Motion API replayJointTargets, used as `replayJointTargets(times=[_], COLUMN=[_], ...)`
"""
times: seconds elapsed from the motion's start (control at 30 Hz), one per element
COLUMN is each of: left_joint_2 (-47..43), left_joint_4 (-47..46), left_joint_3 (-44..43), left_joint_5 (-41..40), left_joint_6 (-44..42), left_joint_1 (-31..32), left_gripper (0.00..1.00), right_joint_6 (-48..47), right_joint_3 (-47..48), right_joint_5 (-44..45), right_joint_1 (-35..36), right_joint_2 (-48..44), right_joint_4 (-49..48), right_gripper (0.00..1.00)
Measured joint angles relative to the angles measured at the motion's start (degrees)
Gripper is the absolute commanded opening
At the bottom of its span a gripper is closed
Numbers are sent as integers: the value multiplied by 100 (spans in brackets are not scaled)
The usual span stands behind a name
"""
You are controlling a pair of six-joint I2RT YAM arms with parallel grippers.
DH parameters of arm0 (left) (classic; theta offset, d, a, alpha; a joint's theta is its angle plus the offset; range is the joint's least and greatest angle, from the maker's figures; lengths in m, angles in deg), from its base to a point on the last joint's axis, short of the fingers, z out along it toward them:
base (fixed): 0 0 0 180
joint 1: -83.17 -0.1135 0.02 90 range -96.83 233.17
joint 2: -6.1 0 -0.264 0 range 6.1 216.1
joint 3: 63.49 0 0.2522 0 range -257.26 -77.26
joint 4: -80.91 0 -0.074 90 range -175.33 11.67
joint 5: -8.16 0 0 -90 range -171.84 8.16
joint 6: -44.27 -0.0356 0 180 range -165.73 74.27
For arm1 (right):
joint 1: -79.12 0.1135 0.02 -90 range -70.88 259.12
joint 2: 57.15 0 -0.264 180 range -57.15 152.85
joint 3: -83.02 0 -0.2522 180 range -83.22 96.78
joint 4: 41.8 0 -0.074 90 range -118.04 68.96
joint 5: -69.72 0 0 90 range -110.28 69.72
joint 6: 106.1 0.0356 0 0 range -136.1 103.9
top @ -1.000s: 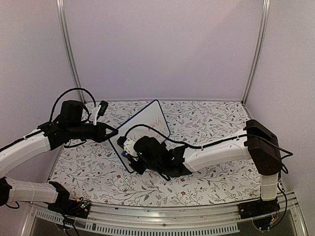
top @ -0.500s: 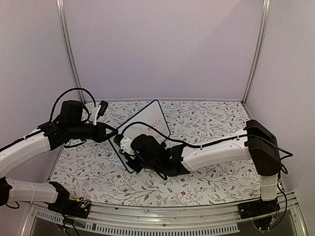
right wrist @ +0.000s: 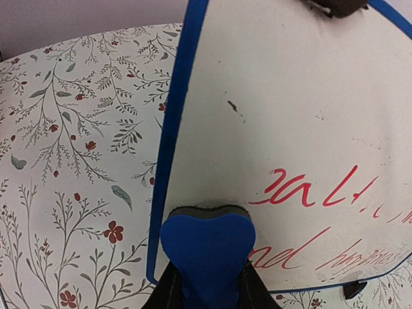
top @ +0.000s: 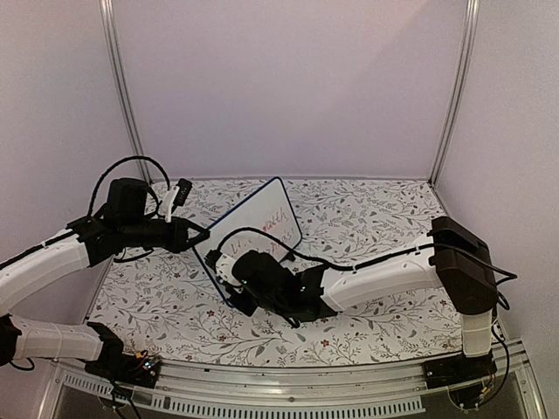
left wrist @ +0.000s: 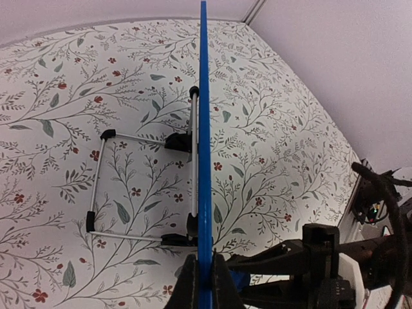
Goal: Erase the whiteboard
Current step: Erase the center of the board.
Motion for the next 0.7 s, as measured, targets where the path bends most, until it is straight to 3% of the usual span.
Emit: replayJointTargets(times=[0.33, 0.7], left_joint_2=[0, -2], left_joint_4=[0, -2], left_joint_3=[0, 2], left_joint_5=[13, 2], left_joint_6=[0, -2], left_joint_1=[0, 0], left_gripper=[0, 0], right_joint_6=[31, -221], right_joint_3=[-11, 649], right_joint_5=[17, 17], right_joint_1=[4, -31], right_joint_2=[13, 13], right_joint_4=[103, 291], right_gripper=[16, 16])
